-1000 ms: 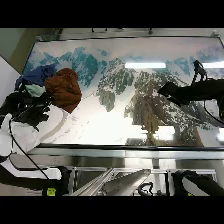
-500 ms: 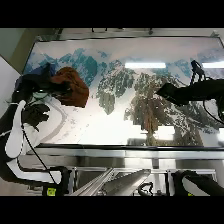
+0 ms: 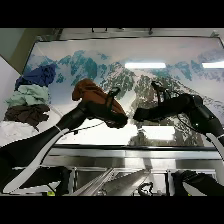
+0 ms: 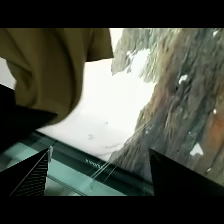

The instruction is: Fold the shirts.

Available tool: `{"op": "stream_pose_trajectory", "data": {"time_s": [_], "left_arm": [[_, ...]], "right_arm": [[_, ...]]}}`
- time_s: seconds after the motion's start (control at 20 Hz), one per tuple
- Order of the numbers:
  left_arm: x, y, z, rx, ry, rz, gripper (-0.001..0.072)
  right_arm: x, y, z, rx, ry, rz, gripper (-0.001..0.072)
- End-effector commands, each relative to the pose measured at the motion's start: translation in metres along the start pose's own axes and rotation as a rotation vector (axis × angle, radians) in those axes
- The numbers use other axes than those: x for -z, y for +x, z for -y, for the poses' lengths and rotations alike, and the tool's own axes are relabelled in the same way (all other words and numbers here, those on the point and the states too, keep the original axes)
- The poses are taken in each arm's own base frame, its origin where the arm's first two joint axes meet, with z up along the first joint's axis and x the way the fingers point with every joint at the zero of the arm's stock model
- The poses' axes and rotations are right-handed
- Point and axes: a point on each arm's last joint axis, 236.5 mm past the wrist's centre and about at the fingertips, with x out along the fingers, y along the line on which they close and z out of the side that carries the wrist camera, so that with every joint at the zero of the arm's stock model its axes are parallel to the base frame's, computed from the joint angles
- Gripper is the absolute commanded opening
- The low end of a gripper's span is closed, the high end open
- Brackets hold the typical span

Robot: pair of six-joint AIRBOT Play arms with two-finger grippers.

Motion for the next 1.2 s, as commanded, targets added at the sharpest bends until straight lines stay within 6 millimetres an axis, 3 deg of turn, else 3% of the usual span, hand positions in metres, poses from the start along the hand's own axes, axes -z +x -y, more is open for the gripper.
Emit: {"op": "stream_pose_trajectory", "data": {"time_s": [0.0, 0.05, 0.1, 0.15, 0.2, 0.3, 0.4, 0.55, 0.65, 0.75, 0.85, 0.9, 1.0, 1.1, 1.15], "left_arm": [[0.016, 0.029, 0.039, 0.031, 0.033, -0.037, 0.0014], [0.018, 0.030, 0.041, 0.036, 0.038, -0.063, 0.0021], [0.017, 0.028, 0.042, 0.040, 0.038, -0.079, 0.0248], [0.014, 0.018, 0.040, 0.047, 0.030, -0.103, 0.0601], [0.013, 0.003, 0.038, 0.055, 0.020, -0.139, 0.0637], [0.019, -0.050, 0.022, 0.064, -0.013, -0.222, 0.0637], [0.033, -0.101, -0.012, 0.028, -0.072, -0.232, 0.0637], [0.072, -0.148, -0.116, -0.204, -0.239, -0.119, 0.0637], [0.086, -0.146, -0.149, -0.166, -0.355, -0.003, 0.0638], [0.080, -0.135, -0.171, -0.090, -0.445, 0.116, 0.0637], [0.080, -0.116, -0.191, -0.060, -0.490, 0.118, 0.0637], [0.076, -0.109, -0.200, -0.057, -0.493, 0.103, 0.0637], [0.053, -0.103, -0.224, -0.081, -0.502, 0.129, 0.0637], [0.033, -0.098, -0.239, -0.095, -0.498, 0.146, 0.0635], [0.024, -0.091, -0.239, -0.090, -0.483, 0.132, 0.0532]], "right_arm": [[0.008, 0.006, 0.000, 0.006, 0.043, -0.017, 0.0688], [0.004, 0.004, 0.006, 0.009, 0.077, -0.006, 0.0688], [0.000, 0.002, 0.011, 0.009, 0.101, 0.002, 0.0689], [-0.003, 0.001, 0.013, 0.000, 0.124, 0.006, 0.0689], [-0.005, 0.001, 0.014, -0.012, 0.141, 0.005, 0.0688], [0.000, 0.006, 0.015, -0.013, 0.149, -0.023, 0.0688], [0.007, 0.008, 0.012, -0.021, 0.133, -0.056, 0.0689], [0.017, 0.013, 0.011, -0.019, 0.096, -0.094, 0.0688], [0.026, 0.026, 0.011, -0.026, 0.113, -0.137, 0.0689], [0.036, 0.047, 0.005, -0.042, 0.089, -0.184, 0.0689], [0.044, 0.067, -0.014, -0.105, 0.077, -0.226, 0.0688], [0.043, 0.074, -0.024, -0.149, 0.081, -0.229, 0.0688], [0.036, 0.084, -0.022, -0.155, 0.109, -0.207, 0.0672], [0.034, 0.091, -0.015, -0.137, 0.106, -0.206, 0.0320], [0.034, 0.092, -0.014, -0.138, 0.092, -0.205, 0.0200]]}}
